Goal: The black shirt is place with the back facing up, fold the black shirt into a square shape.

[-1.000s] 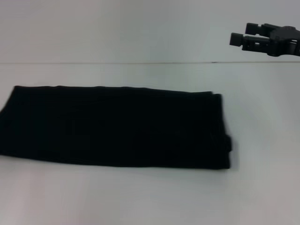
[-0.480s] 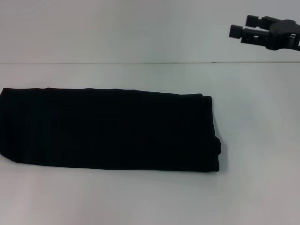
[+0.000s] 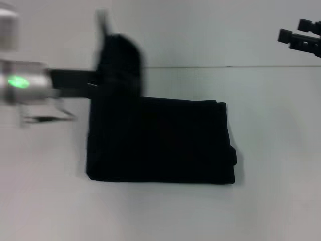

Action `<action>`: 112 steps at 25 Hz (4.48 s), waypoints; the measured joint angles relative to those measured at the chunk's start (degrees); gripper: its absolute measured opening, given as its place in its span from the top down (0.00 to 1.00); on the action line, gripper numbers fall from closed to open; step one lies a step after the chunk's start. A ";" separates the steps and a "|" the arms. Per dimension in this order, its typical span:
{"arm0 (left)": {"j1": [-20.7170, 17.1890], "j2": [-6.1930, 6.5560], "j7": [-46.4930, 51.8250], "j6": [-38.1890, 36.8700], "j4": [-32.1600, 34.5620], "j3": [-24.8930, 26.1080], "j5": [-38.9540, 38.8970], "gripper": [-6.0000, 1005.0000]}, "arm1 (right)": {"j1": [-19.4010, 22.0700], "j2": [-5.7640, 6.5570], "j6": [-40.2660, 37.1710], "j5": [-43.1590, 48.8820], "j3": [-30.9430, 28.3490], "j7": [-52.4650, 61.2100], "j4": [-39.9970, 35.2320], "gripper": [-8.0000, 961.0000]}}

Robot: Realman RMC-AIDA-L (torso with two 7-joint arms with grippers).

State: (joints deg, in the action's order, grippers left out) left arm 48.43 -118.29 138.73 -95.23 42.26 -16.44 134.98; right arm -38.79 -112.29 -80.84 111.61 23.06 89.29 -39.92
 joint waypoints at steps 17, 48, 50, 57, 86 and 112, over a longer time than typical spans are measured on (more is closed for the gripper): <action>-1.73 -6.41 -45.75 25.24 -44.85 1.06 -22.01 0.84 | 1.46 1.33 0.11 3.05 1.65 0.72 0.55 0.03; -8.75 0.01 -43.45 4.78 -8.90 -10.67 -13.14 0.05 | -2.25 0.50 6.23 12.27 12.31 25.89 8.00 0.04; -8.78 0.03 -43.29 5.20 -8.09 -10.63 -13.14 0.05 | -2.31 0.50 6.21 12.23 12.32 25.80 7.95 0.03; -9.08 0.14 -37.56 11.99 -6.67 -10.60 -10.49 0.05 | -2.54 1.15 5.94 12.14 12.24 25.10 7.42 0.03; -5.02 0.21 -19.91 42.29 -14.18 -17.43 -5.75 0.06 | -3.40 1.74 5.64 11.87 11.70 23.29 7.35 0.03; -2.96 -1.32 -19.80 45.07 -17.40 -19.23 -6.25 0.22 | -4.02 1.74 6.76 11.88 11.66 23.16 7.31 0.03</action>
State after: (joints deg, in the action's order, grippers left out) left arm 45.46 -119.61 118.93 -50.16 24.87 -35.67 128.73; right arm -42.81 -110.55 -74.08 123.49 34.72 112.45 -32.61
